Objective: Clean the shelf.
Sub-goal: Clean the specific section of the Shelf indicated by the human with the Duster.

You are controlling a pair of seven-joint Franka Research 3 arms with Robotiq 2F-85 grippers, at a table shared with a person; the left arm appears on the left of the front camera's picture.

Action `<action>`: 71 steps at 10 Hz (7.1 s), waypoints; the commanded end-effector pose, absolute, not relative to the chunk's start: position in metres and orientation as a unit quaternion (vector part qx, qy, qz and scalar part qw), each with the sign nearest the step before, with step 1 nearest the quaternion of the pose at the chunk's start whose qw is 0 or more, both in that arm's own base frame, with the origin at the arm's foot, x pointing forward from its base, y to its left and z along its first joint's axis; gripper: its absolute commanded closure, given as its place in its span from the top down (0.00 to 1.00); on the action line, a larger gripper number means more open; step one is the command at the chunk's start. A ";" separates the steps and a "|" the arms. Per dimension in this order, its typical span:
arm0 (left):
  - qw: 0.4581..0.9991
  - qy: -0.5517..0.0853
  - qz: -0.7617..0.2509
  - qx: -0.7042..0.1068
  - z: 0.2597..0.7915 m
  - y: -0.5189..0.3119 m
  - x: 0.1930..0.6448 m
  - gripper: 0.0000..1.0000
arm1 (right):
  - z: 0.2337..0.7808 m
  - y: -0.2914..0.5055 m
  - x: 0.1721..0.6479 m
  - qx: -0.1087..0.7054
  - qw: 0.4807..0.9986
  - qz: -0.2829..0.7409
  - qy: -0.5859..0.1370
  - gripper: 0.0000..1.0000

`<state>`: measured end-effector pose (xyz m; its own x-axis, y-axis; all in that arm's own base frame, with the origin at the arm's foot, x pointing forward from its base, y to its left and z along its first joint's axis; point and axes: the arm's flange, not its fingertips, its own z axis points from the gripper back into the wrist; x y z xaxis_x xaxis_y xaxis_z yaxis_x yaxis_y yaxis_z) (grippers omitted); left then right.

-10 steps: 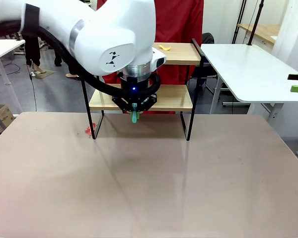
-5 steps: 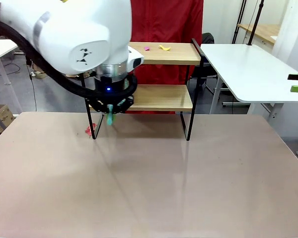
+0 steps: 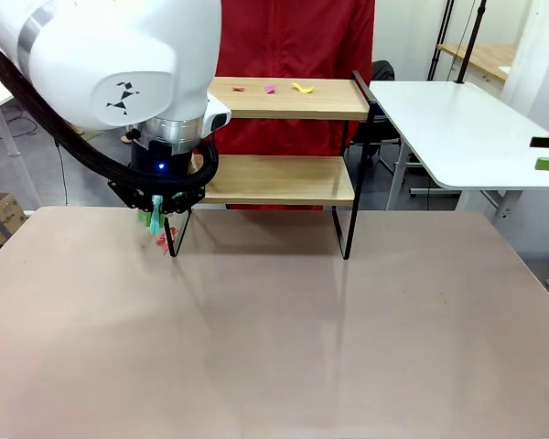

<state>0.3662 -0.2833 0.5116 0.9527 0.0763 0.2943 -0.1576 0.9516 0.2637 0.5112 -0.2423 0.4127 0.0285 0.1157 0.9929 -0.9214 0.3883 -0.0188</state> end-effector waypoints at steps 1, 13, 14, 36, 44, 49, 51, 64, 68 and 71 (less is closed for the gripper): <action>0.962 -0.196 0.084 0.168 0.524 -0.298 0.351 0.13 | 0.415 -0.241 0.510 0.361 0.618 0.420 -0.558 1.00; 0.956 -0.248 -0.049 0.150 0.532 -0.279 0.327 0.13 | 0.415 -0.241 0.510 0.361 0.618 0.420 -0.558 1.00; 0.955 -0.240 -0.091 0.147 0.532 -0.268 0.318 0.13 | 0.415 -0.241 0.510 0.361 0.618 0.420 -0.558 1.00; 0.873 0.163 -0.445 0.118 0.664 -0.080 0.189 0.13 | 0.415 -0.241 0.510 0.361 0.618 0.420 -0.558 1.00; 0.870 0.199 -0.434 0.120 0.663 -0.076 0.188 0.13 | 0.415 -0.241 0.510 0.361 0.618 0.420 -0.558 1.00; 0.870 0.199 -0.434 0.120 0.663 -0.076 0.188 0.13 | 0.415 -0.241 0.510 0.361 0.618 0.420 -0.558 1.00; 0.870 0.199 -0.434 0.120 0.663 -0.076 0.188 0.13 | 0.415 -0.241 0.510 0.361 0.618 0.420 -0.558 1.00; 0.870 0.199 -0.434 0.120 0.663 -0.076 0.188 0.13 | 0.415 -0.241 0.510 0.361 0.618 0.420 -0.558 1.00; 0.870 0.127 -0.475 0.039 0.662 -0.081 0.205 0.13 | 0.415 -0.241 0.510 0.361 0.618 0.420 -0.558 1.00; 0.834 0.049 -0.545 -0.068 0.668 -0.093 0.227 0.13 | 0.415 -0.241 0.510 0.361 0.618 0.420 -0.558 1.00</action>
